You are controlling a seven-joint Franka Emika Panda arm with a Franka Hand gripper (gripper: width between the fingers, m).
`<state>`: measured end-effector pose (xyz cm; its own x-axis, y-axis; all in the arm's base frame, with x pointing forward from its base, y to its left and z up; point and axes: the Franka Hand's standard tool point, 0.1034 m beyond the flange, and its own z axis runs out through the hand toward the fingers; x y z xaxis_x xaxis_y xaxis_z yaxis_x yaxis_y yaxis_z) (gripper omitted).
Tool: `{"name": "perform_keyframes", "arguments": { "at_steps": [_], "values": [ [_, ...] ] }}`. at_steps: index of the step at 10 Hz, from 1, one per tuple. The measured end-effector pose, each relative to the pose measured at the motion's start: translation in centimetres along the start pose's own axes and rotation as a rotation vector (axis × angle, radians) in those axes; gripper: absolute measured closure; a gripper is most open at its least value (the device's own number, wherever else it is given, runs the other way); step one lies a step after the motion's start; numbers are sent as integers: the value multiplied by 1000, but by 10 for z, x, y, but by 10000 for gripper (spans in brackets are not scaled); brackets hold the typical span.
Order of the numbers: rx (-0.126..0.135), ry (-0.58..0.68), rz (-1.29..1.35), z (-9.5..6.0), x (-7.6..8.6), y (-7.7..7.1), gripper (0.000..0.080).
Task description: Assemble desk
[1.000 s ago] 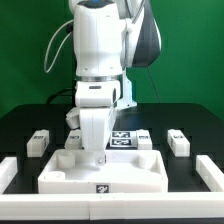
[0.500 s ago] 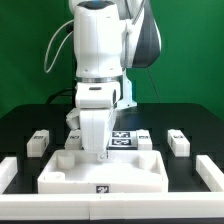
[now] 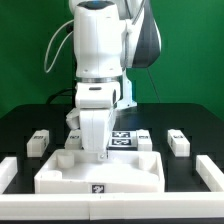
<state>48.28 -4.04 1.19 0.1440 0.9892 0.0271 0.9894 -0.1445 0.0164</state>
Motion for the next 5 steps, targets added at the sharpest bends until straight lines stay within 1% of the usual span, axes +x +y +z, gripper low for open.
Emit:
{"name": "perform_keyframes", "arguments": {
  "at_steps": [3,4,5],
  "values": [
    [-1,1,-3,0,2,1,744],
    [-15,9,-23,1,12,8,744],
    [-39,19,-63,1,28,18,744]
  ]
}}
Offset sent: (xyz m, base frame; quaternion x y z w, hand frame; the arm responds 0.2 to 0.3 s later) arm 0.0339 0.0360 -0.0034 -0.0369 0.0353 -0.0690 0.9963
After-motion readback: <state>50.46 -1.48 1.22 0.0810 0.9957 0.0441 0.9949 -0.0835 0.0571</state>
